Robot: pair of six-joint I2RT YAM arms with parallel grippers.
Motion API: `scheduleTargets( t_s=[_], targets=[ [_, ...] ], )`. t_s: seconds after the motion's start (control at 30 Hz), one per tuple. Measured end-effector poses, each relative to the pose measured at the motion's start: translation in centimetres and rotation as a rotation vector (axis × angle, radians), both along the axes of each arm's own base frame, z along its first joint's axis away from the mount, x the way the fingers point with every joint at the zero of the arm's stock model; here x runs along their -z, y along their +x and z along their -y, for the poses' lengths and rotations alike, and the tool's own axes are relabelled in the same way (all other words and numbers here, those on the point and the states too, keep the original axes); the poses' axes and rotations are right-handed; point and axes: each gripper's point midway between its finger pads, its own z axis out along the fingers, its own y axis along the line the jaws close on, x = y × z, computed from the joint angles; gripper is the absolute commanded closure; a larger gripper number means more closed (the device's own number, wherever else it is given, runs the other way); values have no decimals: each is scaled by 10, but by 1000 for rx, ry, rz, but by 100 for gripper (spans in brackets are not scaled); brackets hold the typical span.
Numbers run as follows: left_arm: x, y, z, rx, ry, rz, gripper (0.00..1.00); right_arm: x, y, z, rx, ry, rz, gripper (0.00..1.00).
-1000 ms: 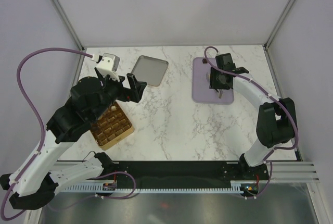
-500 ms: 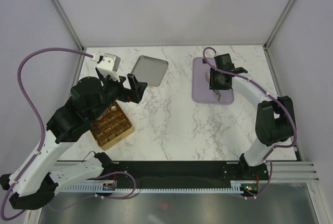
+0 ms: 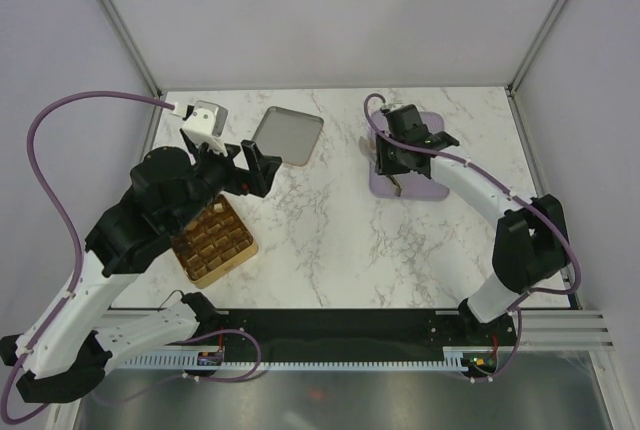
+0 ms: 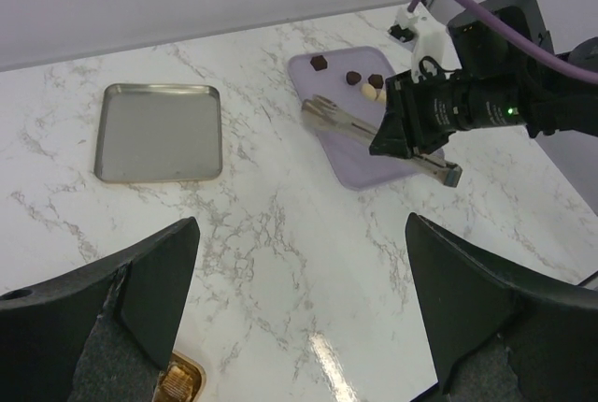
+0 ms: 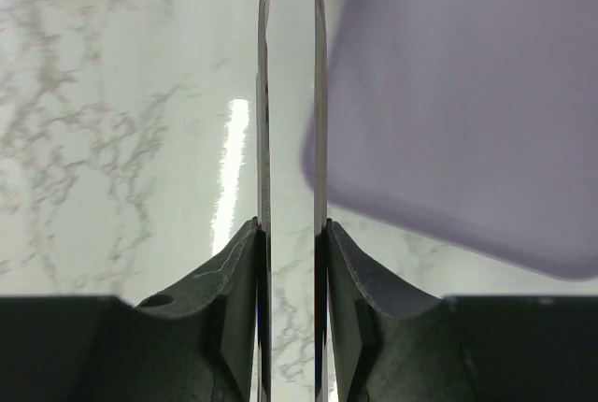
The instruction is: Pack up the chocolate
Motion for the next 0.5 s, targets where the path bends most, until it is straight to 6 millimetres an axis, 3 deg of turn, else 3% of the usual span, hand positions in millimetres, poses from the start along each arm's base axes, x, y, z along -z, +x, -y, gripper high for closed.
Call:
scheduleTargets(
  t_s=[0.23, 0.5],
  targets=[
    [-30, -10, -10, 0, -60, 58, 0, -37, -44, -120, -250, 131, 73, 71],
    [-66, -27, -23, 5, -157, 117, 0, -58, -90, -228, -452, 275, 101, 71]
  ],
)
